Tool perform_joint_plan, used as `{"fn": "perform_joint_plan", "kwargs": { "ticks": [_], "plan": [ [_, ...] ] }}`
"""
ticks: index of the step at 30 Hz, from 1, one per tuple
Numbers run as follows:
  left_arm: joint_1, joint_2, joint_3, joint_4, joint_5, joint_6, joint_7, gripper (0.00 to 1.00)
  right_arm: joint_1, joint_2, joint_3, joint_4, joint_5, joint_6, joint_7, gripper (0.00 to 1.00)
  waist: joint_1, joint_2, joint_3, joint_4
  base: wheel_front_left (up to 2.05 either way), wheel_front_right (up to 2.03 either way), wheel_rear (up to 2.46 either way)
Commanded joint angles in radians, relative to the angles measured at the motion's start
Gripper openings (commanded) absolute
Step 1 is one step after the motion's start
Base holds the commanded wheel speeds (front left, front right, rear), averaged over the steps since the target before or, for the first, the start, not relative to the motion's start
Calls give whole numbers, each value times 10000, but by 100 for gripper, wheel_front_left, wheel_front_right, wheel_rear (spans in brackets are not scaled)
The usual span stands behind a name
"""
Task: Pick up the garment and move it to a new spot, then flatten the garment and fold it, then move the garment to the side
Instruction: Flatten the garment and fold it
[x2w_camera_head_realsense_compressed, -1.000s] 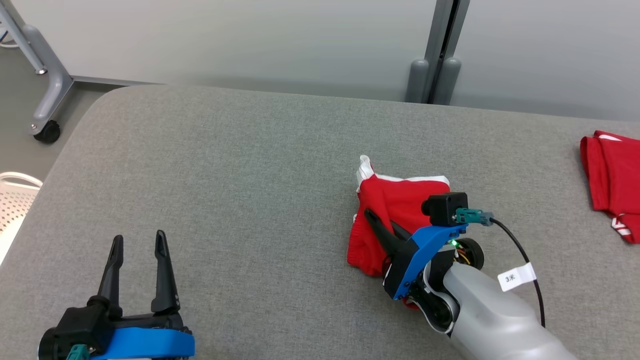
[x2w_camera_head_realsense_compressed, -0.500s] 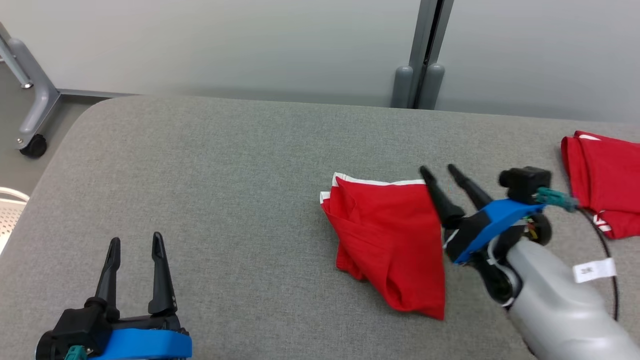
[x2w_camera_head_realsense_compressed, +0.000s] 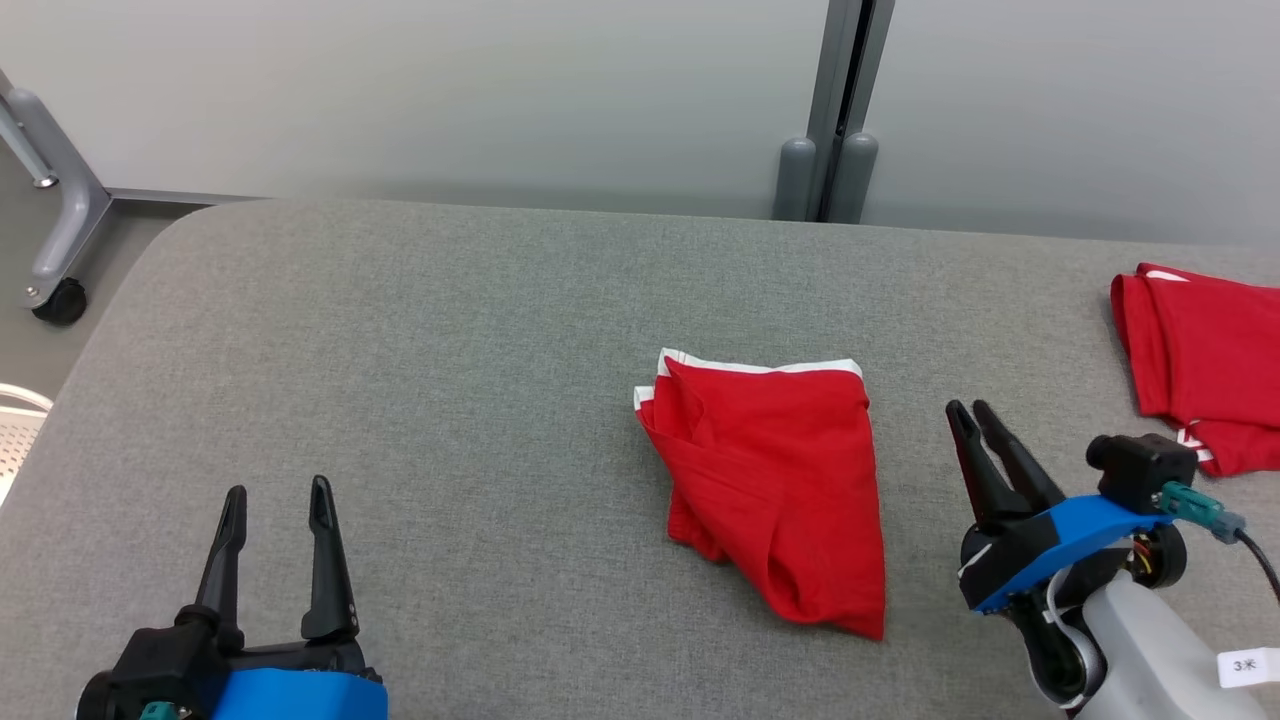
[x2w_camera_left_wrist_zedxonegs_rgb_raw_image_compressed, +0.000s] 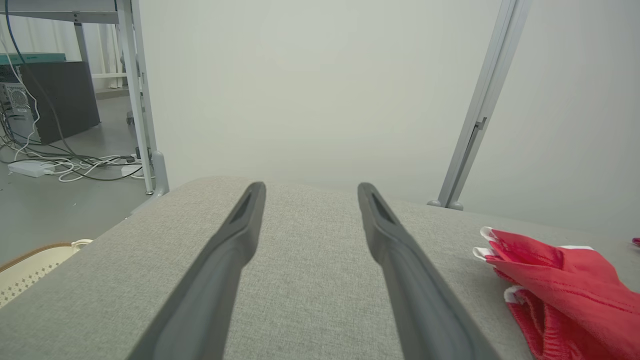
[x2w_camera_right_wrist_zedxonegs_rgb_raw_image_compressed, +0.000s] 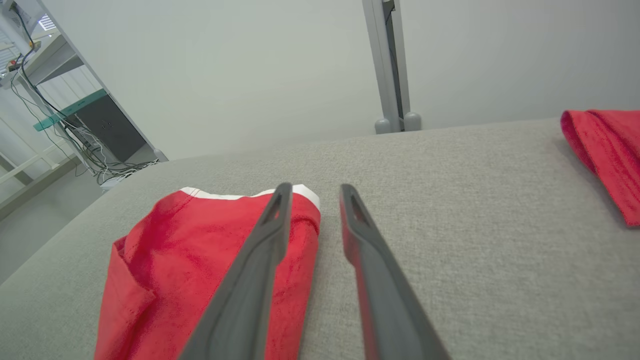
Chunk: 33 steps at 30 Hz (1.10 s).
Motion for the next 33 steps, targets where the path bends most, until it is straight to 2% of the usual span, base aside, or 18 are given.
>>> {"fn": "perform_joint_plan", "kwargs": {
  "ticks": [1,9,12,20,26,29,33],
  "plan": [
    [-49,-9,-62,-20,46,-40,-44,100,38,113,107,109,-182,5,-46,0,0,-1,58,87,0,0,0],
    [-257,-9,-45,41,63,-86,-44,100,-617,925,1215,1294,-539,5,-41,0,0,-1,231,330,0,0,0],
    [-322,-9,-79,74,41,-96,-44,100,-856,1307,1922,1708,-624,5,-43,0,0,-1,266,456,0,0,0],
    [-279,-9,-45,58,-14,-71,-44,100,-734,2011,3229,1402,-363,5,-47,0,0,-1,328,543,0,0,0],
    [-392,-9,-95,112,-86,-34,-44,100,-764,2159,4118,1218,102,5,-48,0,0,-1,370,559,0,0,0],
    [-350,-11,-54,105,-77,-9,-44,100,-852,2148,4177,1010,221,3,-48,0,0,-1,328,477,0,0,0],
    [-187,-9,1,128,-32,15,-44,100,-692,2085,3482,410,13,5,-48,0,0,-1,158,299,0,0,0]
  ]
}}
